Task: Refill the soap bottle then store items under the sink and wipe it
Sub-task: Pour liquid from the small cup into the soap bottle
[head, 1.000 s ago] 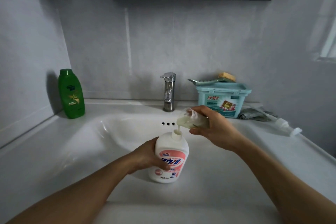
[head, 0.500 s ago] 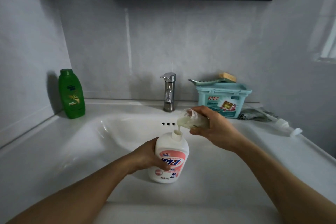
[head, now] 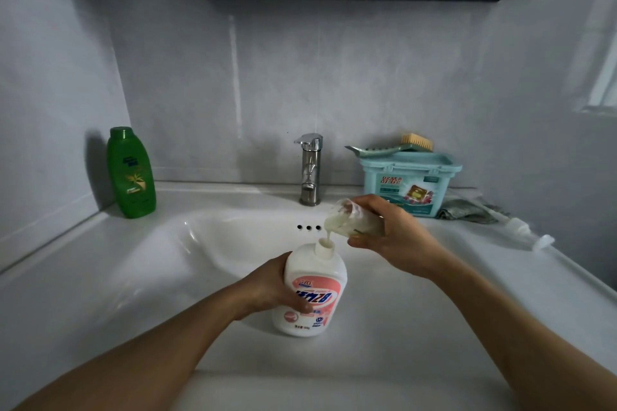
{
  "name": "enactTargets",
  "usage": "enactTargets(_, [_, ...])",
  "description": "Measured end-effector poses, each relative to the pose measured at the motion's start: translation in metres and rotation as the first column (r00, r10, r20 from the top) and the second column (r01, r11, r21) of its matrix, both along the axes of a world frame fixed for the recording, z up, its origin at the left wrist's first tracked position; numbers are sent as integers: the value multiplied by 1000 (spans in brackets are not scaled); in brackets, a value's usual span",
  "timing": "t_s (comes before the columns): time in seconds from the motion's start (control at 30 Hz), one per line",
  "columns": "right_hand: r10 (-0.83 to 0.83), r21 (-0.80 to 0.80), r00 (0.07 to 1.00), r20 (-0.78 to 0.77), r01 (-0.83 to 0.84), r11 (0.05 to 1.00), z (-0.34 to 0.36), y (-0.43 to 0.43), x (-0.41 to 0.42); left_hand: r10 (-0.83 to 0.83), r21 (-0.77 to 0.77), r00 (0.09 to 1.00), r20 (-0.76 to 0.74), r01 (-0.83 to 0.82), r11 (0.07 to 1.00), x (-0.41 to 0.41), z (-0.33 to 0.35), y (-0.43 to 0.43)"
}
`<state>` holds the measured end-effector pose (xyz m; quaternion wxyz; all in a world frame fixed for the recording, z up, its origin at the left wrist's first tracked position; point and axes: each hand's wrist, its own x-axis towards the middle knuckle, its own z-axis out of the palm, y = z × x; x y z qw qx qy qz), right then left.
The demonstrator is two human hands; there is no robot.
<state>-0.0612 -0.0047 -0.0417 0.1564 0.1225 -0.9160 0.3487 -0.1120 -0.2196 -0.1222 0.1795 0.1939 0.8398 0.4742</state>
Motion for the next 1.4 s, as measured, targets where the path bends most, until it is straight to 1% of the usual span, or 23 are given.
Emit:
enactTargets(0.33, [3, -3, 1000, 0, -3, 1000, 0, 0, -1, 0, -1, 1000, 0, 0, 1000, 0, 0, 0])
enactTargets(0.77, [6, -8, 1000, -3, -6, 1000, -1, 1, -1, -1, 37, 1000, 2, 1, 999, -2, -3, -1])
enactTargets(1.4, [4, 2, 1000, -5, -4, 1000, 0, 0, 0, -4, 17, 1000, 5, 4, 1000, 1, 1, 0])
